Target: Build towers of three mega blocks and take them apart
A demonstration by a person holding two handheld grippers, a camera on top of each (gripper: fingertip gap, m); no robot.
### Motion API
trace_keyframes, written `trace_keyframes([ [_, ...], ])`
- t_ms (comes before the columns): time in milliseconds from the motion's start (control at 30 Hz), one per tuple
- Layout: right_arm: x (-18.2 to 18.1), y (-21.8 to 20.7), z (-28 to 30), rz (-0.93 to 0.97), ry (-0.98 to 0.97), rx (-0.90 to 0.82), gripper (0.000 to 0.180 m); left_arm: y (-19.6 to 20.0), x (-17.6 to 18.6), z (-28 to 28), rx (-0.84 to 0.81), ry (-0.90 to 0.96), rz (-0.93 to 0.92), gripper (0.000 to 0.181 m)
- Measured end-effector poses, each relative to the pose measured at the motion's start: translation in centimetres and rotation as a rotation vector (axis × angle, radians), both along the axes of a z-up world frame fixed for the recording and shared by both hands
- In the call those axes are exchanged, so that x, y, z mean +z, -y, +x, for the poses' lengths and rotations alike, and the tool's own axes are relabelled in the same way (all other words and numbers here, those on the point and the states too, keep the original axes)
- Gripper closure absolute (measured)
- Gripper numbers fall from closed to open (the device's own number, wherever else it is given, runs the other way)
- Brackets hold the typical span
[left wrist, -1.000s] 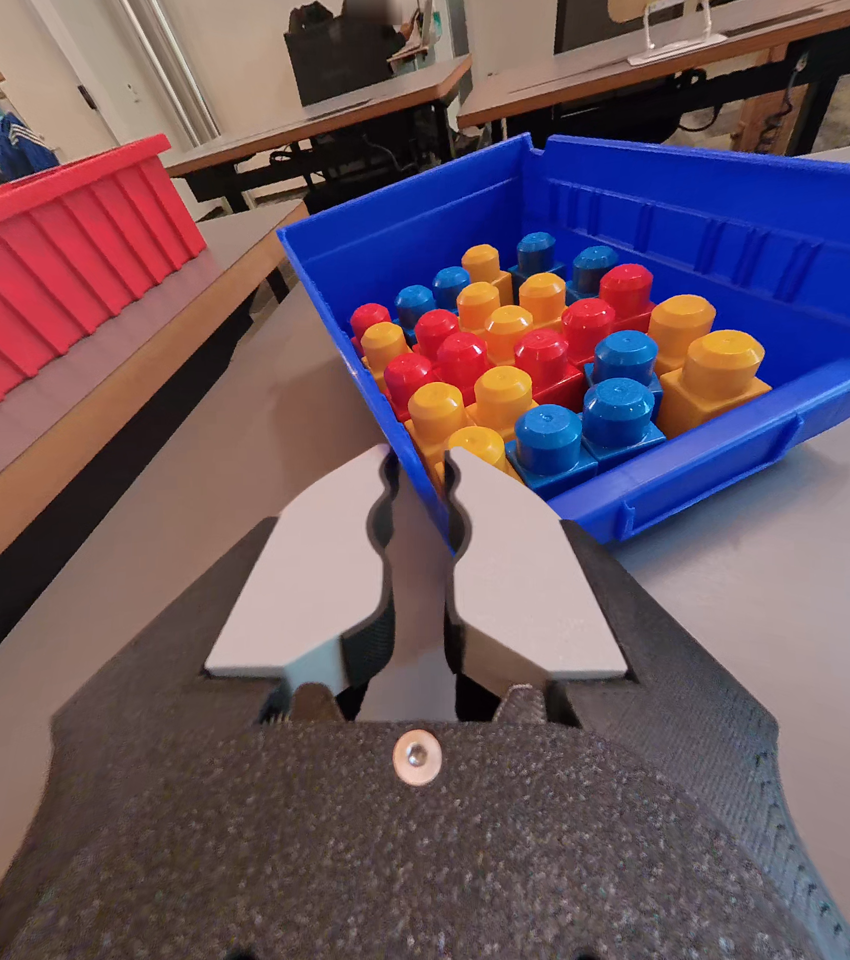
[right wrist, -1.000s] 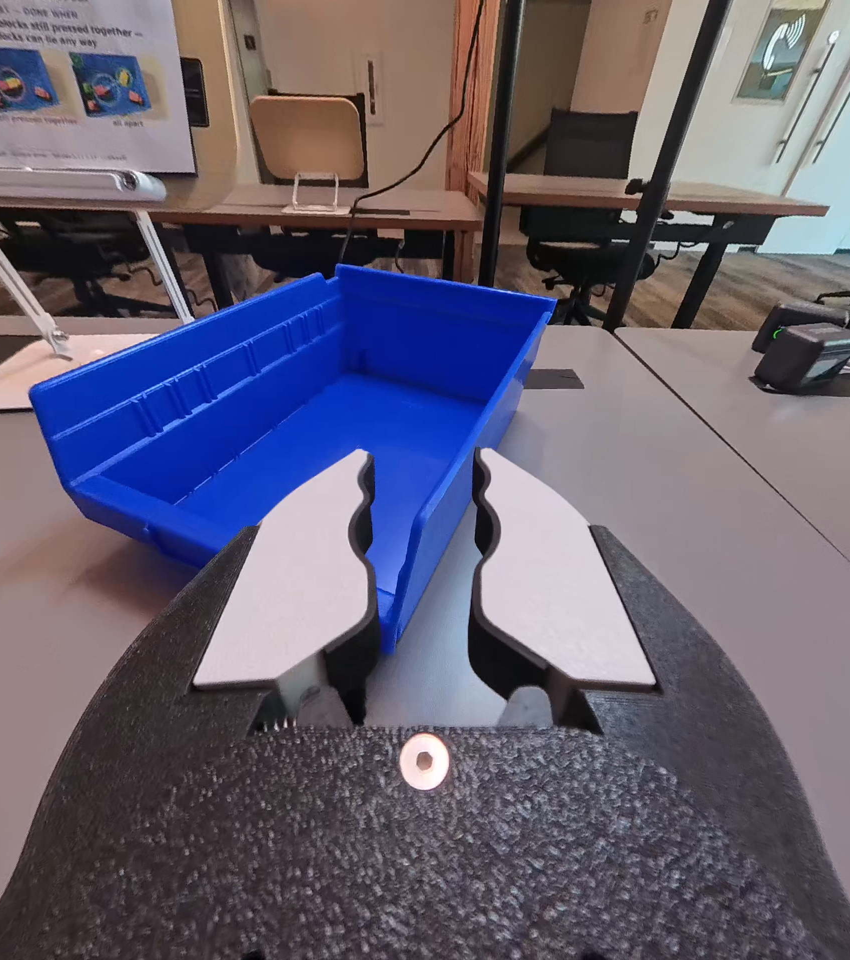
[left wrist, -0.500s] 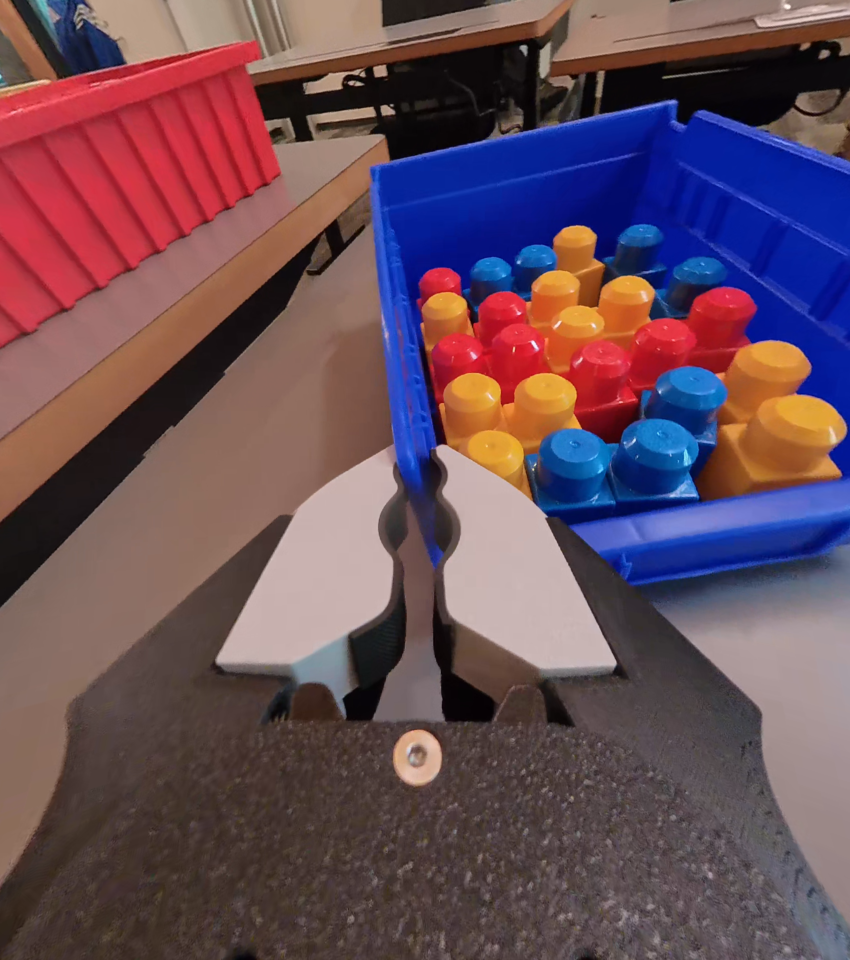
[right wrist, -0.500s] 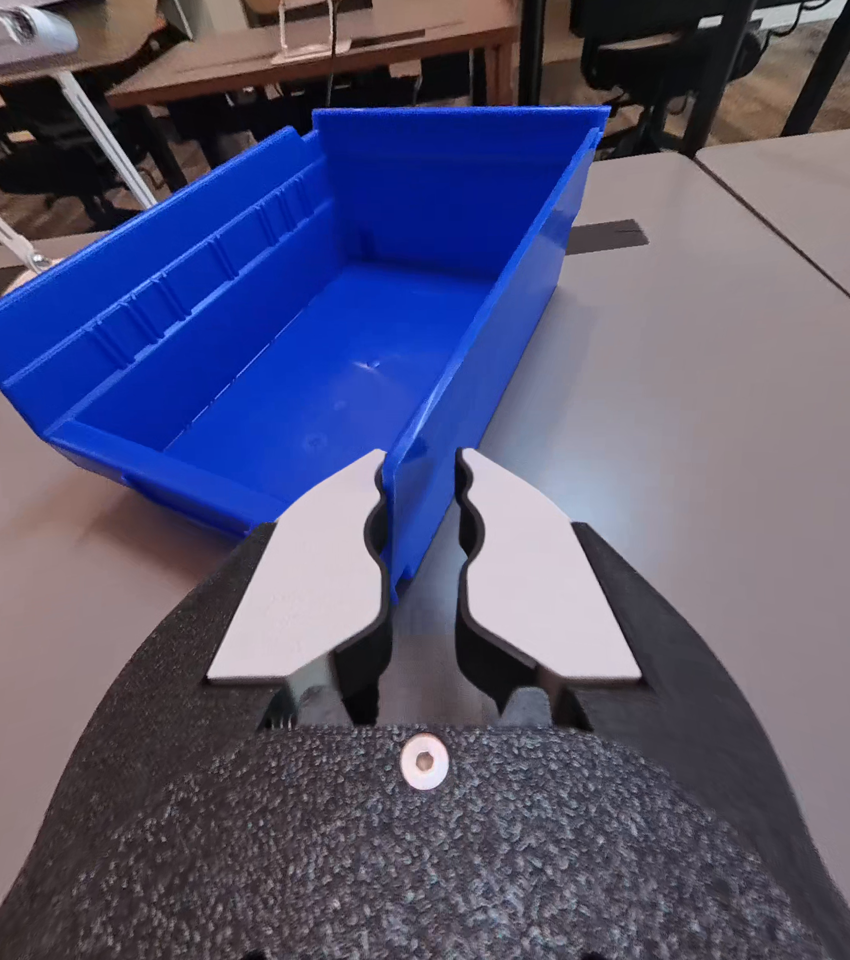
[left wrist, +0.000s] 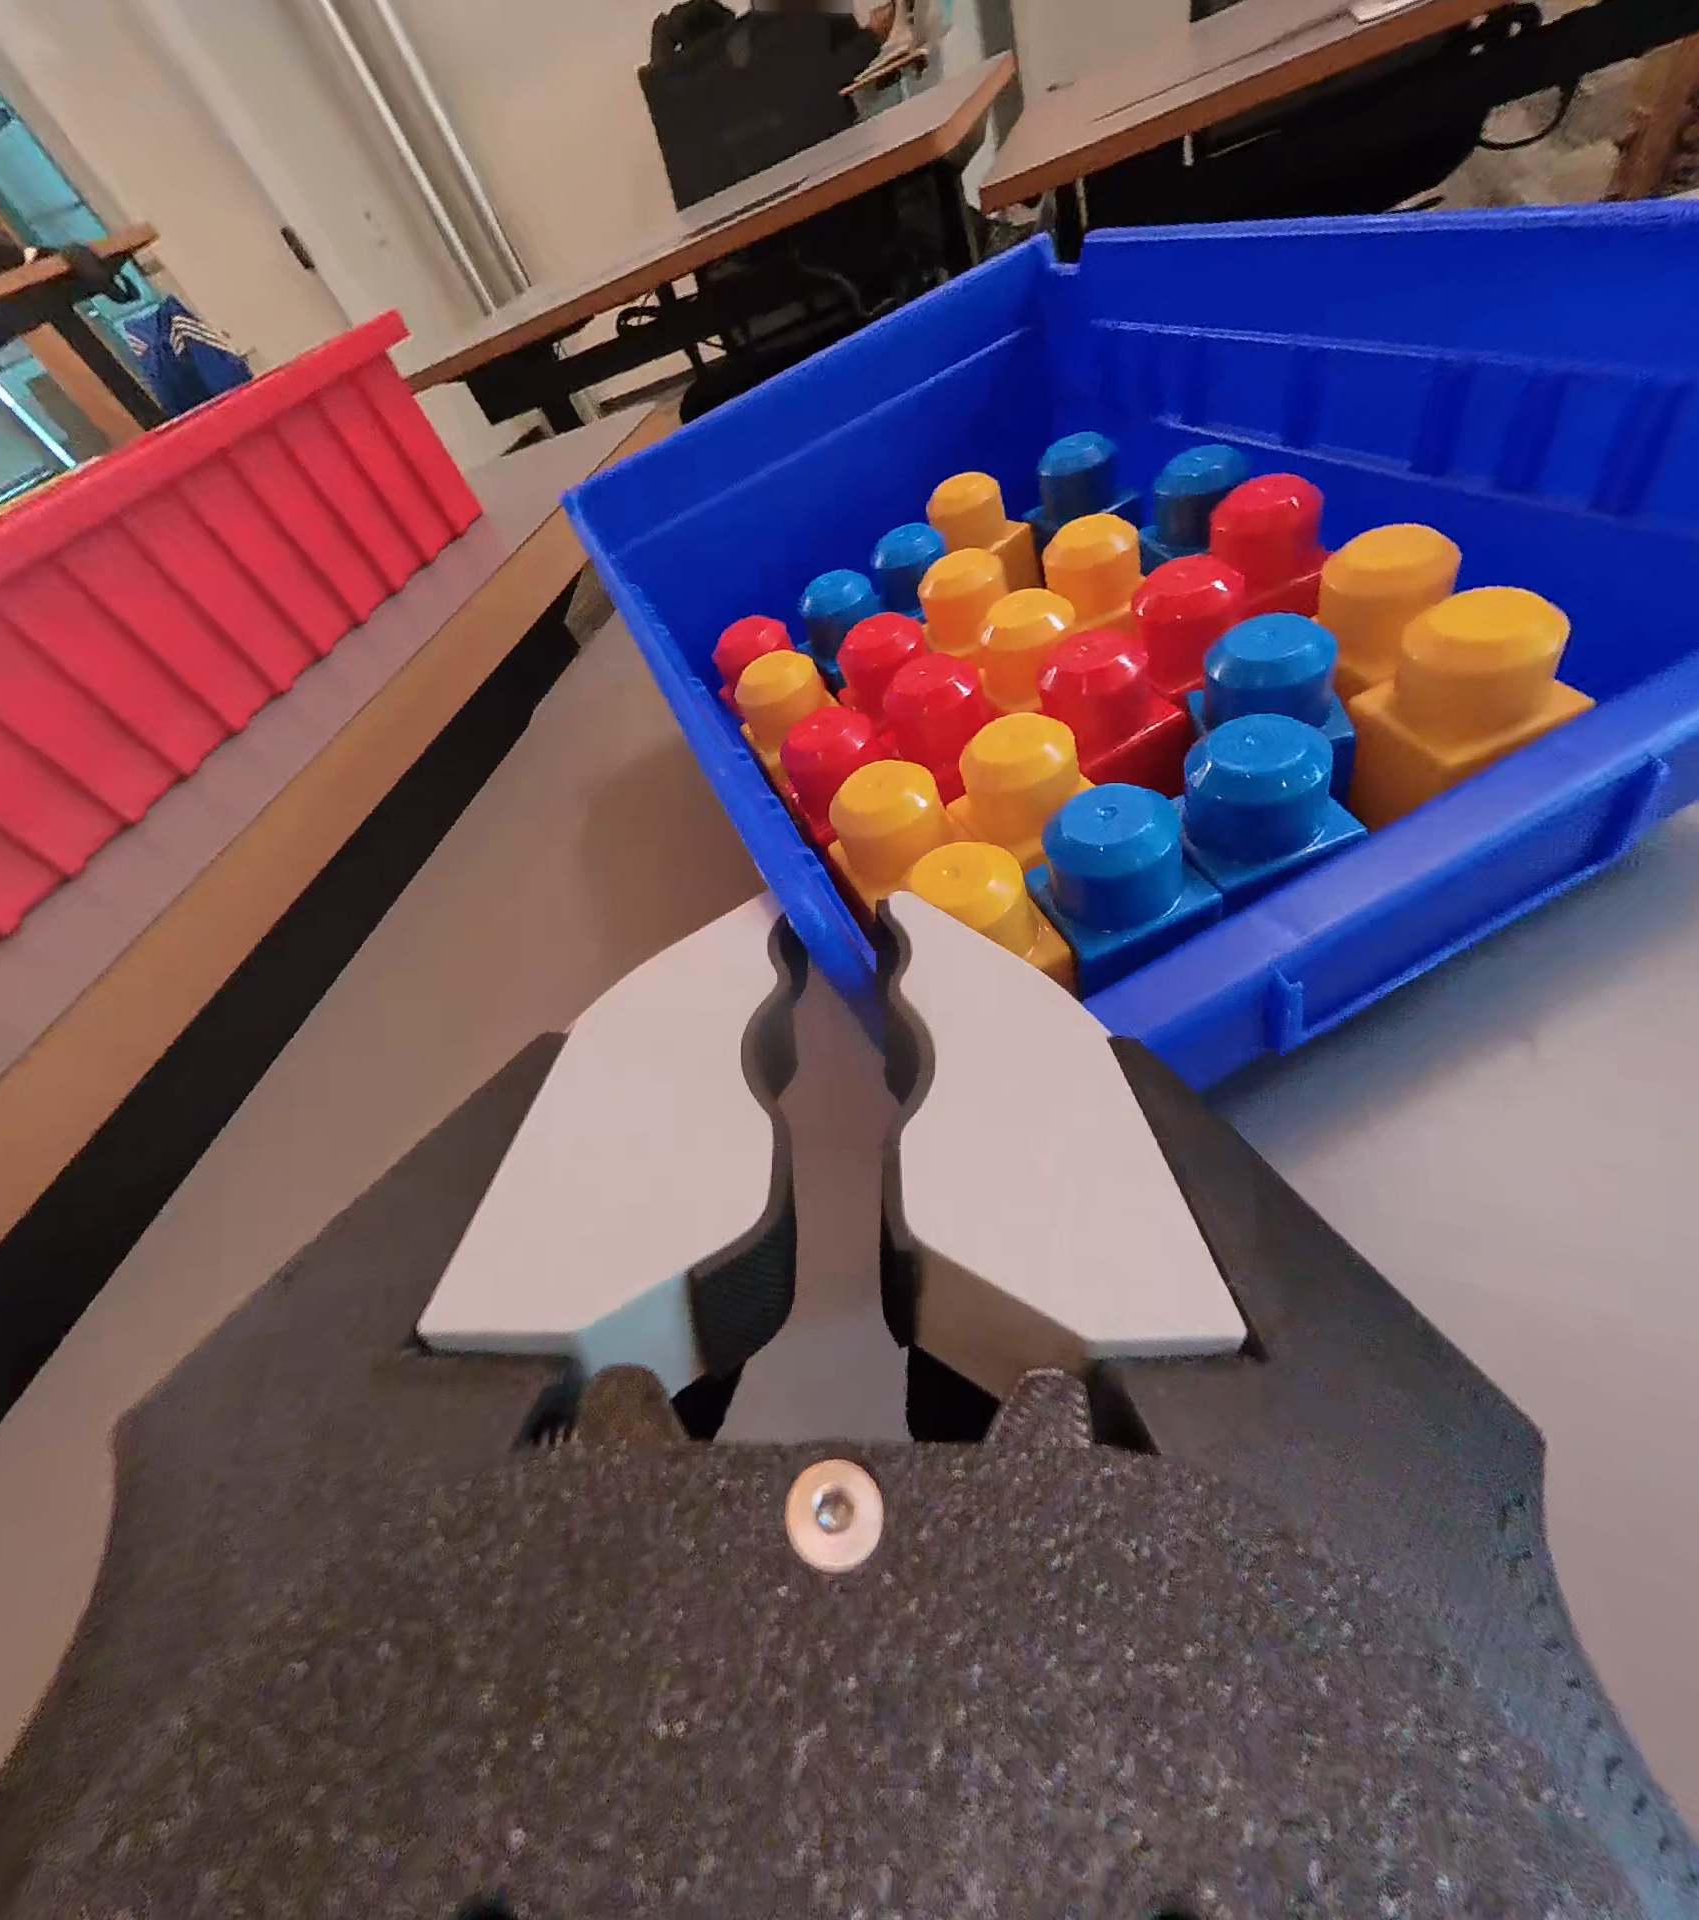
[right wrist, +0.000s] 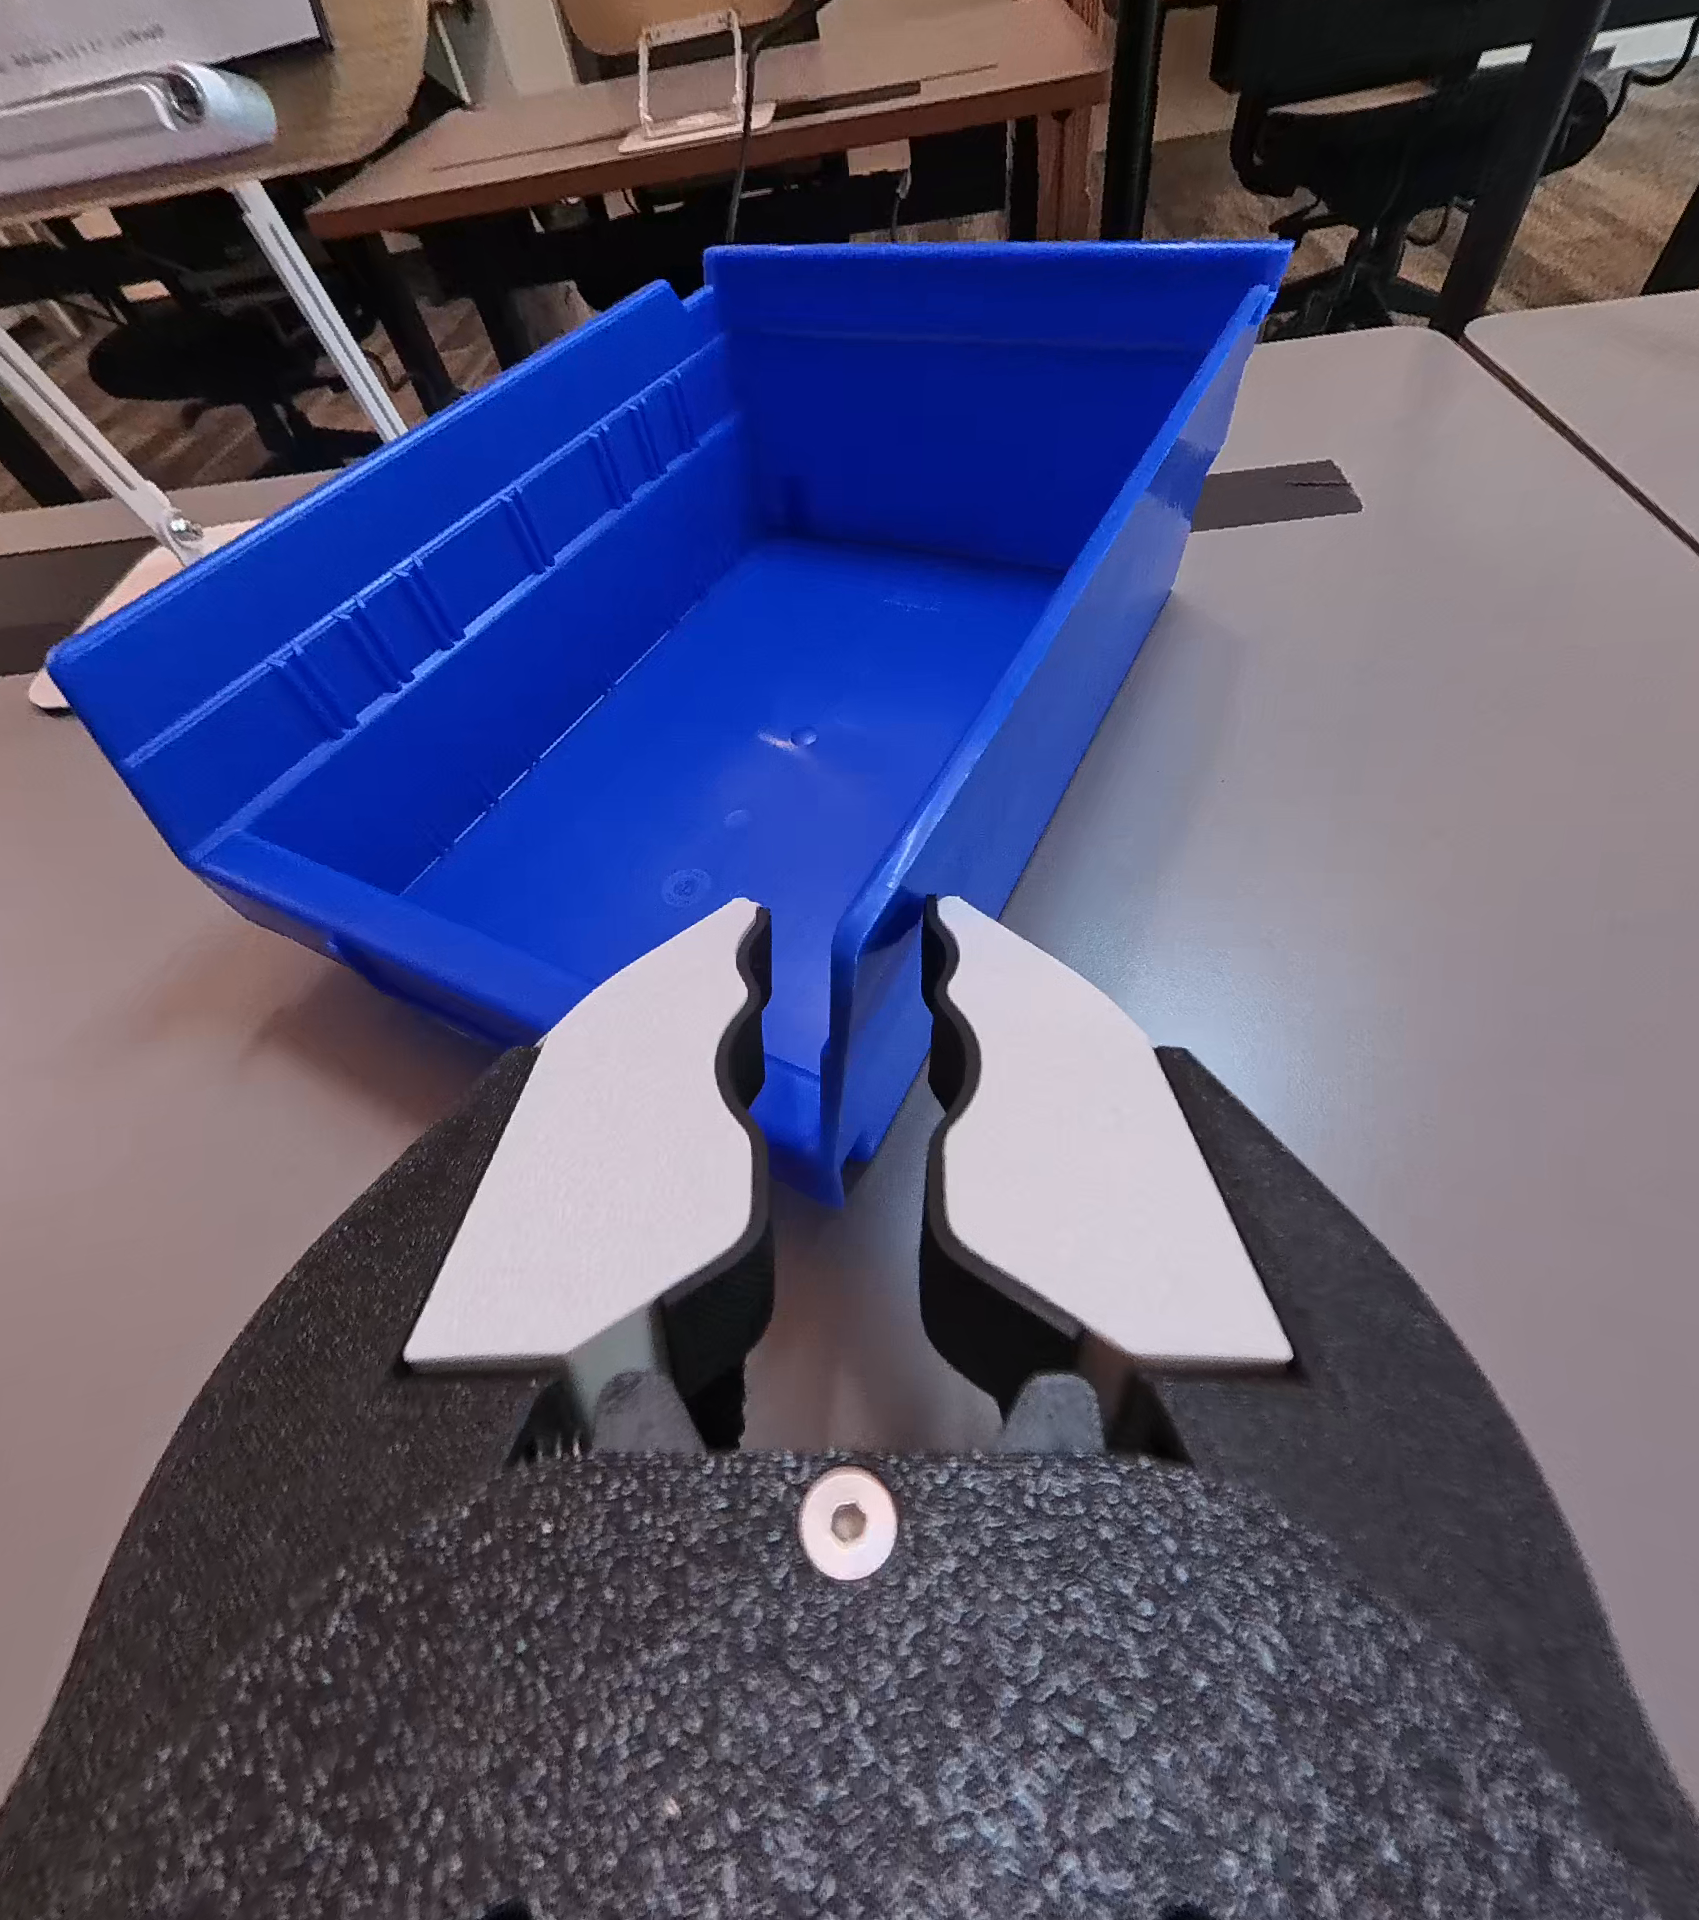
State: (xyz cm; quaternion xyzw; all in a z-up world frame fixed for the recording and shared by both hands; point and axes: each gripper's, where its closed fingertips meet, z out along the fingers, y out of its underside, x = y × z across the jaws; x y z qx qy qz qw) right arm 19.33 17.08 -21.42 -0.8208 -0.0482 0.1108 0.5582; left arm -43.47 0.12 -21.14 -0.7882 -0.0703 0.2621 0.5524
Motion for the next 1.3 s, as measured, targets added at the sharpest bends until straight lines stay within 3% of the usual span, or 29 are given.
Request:
trace_keyframes([
  [233, 1.0, 0.1, 0.2, 0.05, -0.005, -0.007, 0.149, 0.0, 0.1, 0.3, -0.059, 0.012, 0.014, 0.164],
  [333, 2.1, 0.4, 0.3, 0.101, -0.027, -0.009, 0.146, 0.0, 1.1, 0.5, -0.125, 0.125, 0.108, 0.153],
  [533, 7.2, 2.0, -0.5, 0.364, -0.008, 0.032, 0.143, 2.1, 5.1, -0.6, -0.12, 0.134, 0.357, 0.159],
  [667, 9.1, 3.2, -4.4, 0.449, 0.056, 0.165, 0.14, 2.3, 7.4, 1.8, -0.227, 0.129, 0.413, 0.18],
  [733, 9.8, 3.5, -7.2, 0.457, 0.099, 0.256, 0.142, 1.6, 7.8, 4.0, -0.325, 0.146, 0.368, 0.181],
  [967, 10.3, 3.3, -17.0, 0.409, 0.12, 0.586, 0.175, -0.4, 10.6, 10.1, -0.523, 0.103, 0.328, 0.181],
  [1133, 6.5, 5.6, -20.9, 0.33, -0.003, 0.82, 0.179, -1.7, 7.9, 10.2, -0.516, 0.088, 0.319, 0.181],
  [1300, 6.3, 6.3, -20.9, 0.352, 0.007, 0.818, 0.179, -2.2, 5.0, 8.9, -0.491, 0.1, 0.248, 0.181],
])
